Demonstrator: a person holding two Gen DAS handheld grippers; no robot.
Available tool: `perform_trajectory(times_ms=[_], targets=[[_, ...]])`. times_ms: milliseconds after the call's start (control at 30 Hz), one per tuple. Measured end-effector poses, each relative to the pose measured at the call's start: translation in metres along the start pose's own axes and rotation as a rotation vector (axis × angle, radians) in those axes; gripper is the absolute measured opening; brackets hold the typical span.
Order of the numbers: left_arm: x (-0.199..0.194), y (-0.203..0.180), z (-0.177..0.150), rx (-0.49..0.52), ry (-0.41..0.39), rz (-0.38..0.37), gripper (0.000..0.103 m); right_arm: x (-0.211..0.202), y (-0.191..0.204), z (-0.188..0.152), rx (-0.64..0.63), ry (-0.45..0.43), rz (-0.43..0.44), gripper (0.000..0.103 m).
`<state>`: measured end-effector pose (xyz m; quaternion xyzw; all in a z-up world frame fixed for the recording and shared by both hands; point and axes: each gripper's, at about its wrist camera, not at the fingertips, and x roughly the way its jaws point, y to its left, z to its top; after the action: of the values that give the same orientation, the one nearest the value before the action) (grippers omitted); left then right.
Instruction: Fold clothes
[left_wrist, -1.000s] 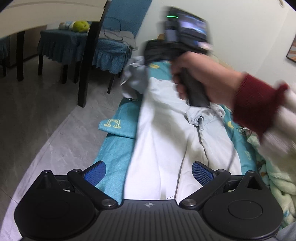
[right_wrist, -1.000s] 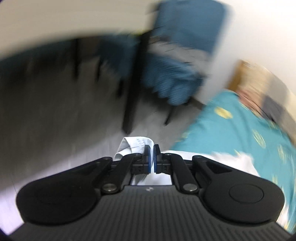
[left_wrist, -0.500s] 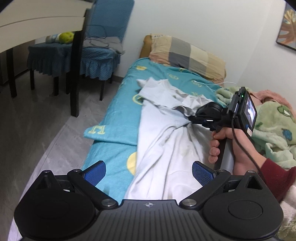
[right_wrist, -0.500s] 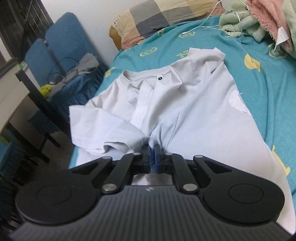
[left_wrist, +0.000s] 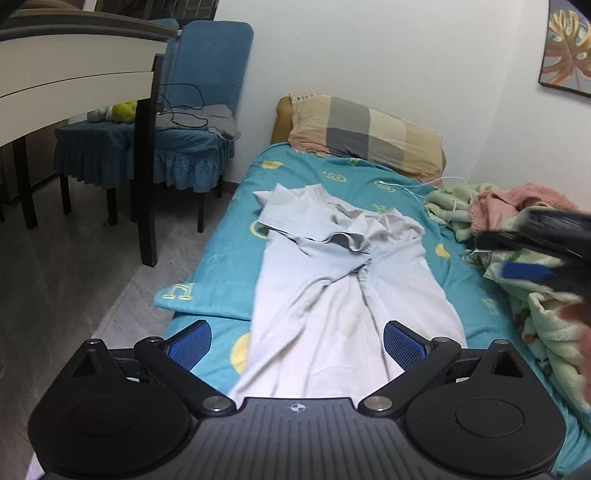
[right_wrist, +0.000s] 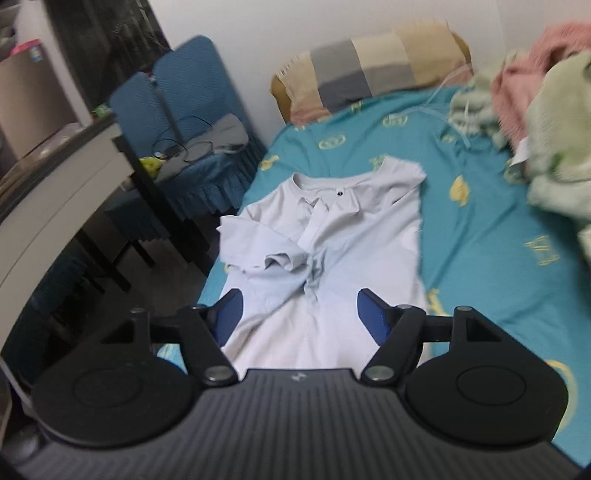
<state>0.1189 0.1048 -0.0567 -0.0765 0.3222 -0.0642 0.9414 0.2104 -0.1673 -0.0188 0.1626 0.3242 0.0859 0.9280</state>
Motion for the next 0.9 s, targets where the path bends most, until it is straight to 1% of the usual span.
perform_trajectory(times_ms=[100, 167, 233, 300, 500, 600, 667, 733, 800, 833, 900], targets=[[0.0, -0.014, -0.004, 0.044, 0.013, 0.011, 0.101, -0.04, -0.004, -0.027, -0.039, -0.049, -0.015, 0.073], [-0.003, -0.021, -0.006, 0.076, 0.002, 0.01, 0.101, -0.066, -0.006, -0.046, -0.064, -0.081, -0.026, 0.073], [-0.003, -0.027, -0.008, 0.1, -0.014, 0.036, 0.101, -0.077, -0.009, -0.06, -0.066, -0.078, -0.034, 0.073], [-0.002, -0.028, -0.009, 0.097, -0.011, 0.049, 0.101, -0.085, -0.009, -0.067, -0.074, -0.082, -0.022, 0.073], [0.002, -0.026, -0.007, 0.092, -0.007, 0.104, 0.101, -0.089, -0.01, -0.061, -0.08, -0.122, -0.024, 0.073], [0.007, -0.023, 0.004, 0.061, -0.012, 0.086, 0.101, -0.088, -0.014, -0.061, -0.072, -0.118, -0.039, 0.073], [0.021, -0.023, 0.018, 0.049, -0.015, 0.094, 0.101, -0.088, -0.018, -0.06, -0.068, -0.128, -0.053, 0.073], [0.045, -0.023, 0.036, 0.041, -0.001, 0.086, 0.098, -0.087, -0.023, -0.058, -0.074, -0.151, -0.09, 0.073], [0.074, -0.02, 0.055, 0.024, -0.004, 0.083, 0.098, -0.083, -0.031, -0.057, -0.071, -0.161, -0.117, 0.073], [0.09, -0.018, 0.064, 0.009, -0.004, 0.084, 0.098, -0.079, -0.036, -0.056, -0.064, -0.158, -0.122, 0.073], [0.122, -0.007, 0.08, -0.066, 0.003, 0.085, 0.098, -0.071, -0.045, -0.054, -0.05, -0.151, -0.133, 0.073]])
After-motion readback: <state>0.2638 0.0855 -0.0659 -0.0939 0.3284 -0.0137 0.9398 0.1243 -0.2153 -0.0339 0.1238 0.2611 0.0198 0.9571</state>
